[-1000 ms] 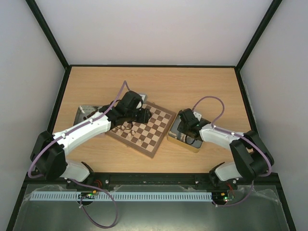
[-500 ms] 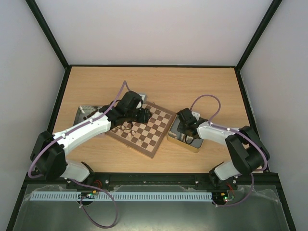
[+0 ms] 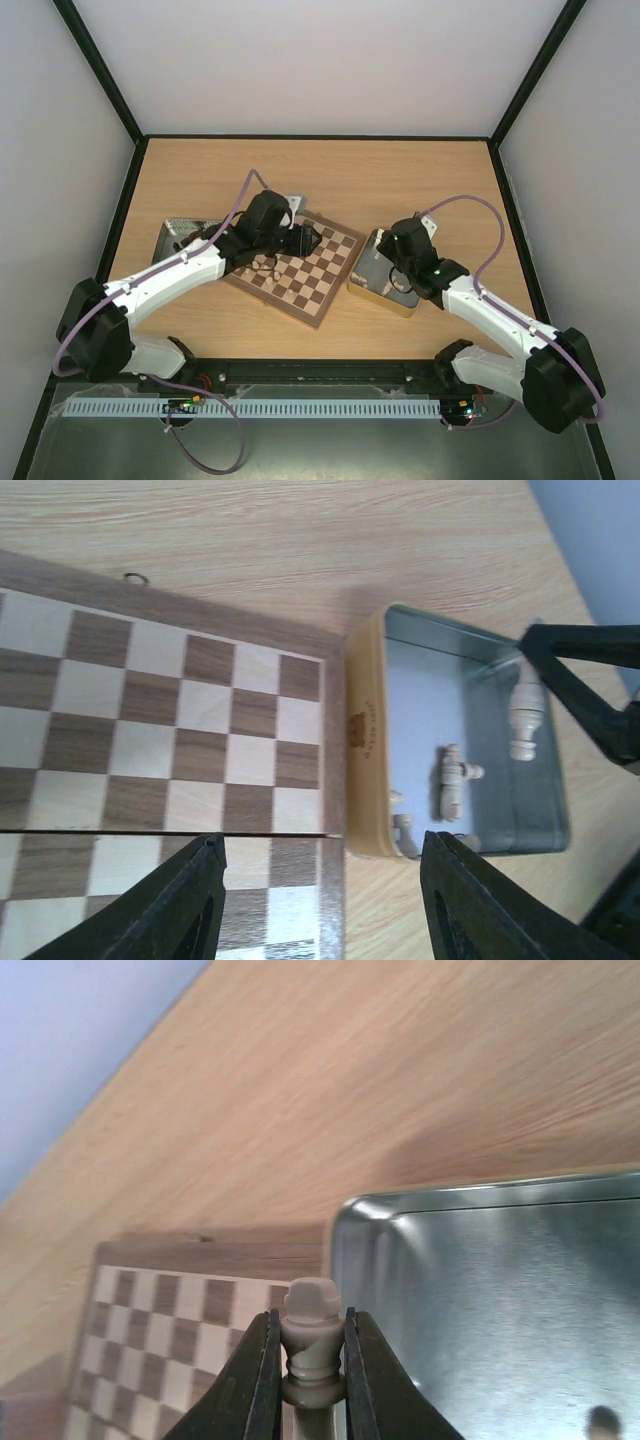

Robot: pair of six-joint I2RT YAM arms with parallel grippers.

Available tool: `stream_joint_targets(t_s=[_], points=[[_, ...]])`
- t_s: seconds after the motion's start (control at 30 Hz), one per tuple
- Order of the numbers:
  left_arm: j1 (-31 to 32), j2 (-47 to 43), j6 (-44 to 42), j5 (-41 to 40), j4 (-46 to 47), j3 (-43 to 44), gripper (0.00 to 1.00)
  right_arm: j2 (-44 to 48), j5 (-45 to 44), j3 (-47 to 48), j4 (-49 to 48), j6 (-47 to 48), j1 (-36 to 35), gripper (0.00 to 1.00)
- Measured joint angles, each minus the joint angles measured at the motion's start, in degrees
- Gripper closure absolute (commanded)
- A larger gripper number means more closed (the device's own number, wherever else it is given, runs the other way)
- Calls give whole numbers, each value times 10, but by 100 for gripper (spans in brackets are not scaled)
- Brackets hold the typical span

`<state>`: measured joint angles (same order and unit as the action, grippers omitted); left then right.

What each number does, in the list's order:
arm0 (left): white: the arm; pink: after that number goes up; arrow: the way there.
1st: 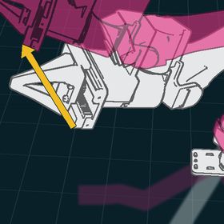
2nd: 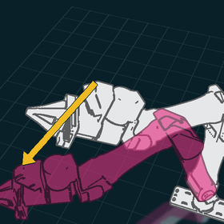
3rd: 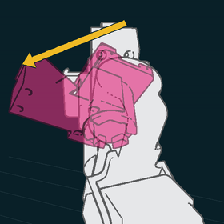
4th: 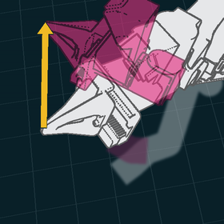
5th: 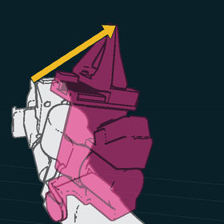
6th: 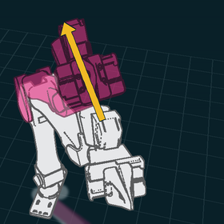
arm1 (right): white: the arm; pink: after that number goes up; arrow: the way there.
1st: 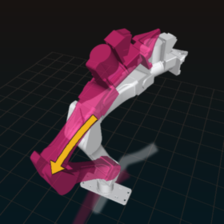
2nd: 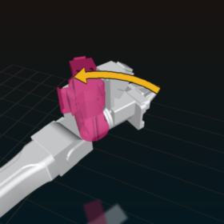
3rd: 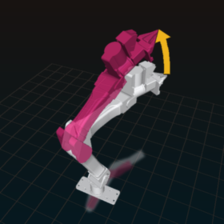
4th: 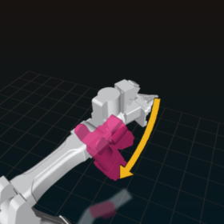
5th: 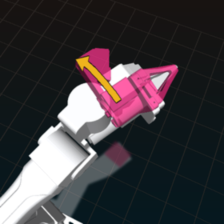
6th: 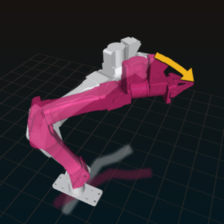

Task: Set up the chess pieces on the board
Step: Pick up the chess piece from the storage box.

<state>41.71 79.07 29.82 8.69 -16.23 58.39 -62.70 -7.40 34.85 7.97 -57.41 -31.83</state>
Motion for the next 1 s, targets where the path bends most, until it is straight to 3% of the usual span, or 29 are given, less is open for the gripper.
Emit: stream_joint_targets(t_s=[0.37,0.6,0.73,1.0], points=[[39,-38,49,90,190,-97,38,17,136,-4,-110,-129,0,98],[113,-42,69,3,298,-143,38,15,192,-4,-165,-269,0,98],[121,-36,72,-38,341,-142,38,12,213,-4,-179,-321,0,98],[122,5,82,-73,378,-125,53,12,234,-4,-190,-366,0,98]])
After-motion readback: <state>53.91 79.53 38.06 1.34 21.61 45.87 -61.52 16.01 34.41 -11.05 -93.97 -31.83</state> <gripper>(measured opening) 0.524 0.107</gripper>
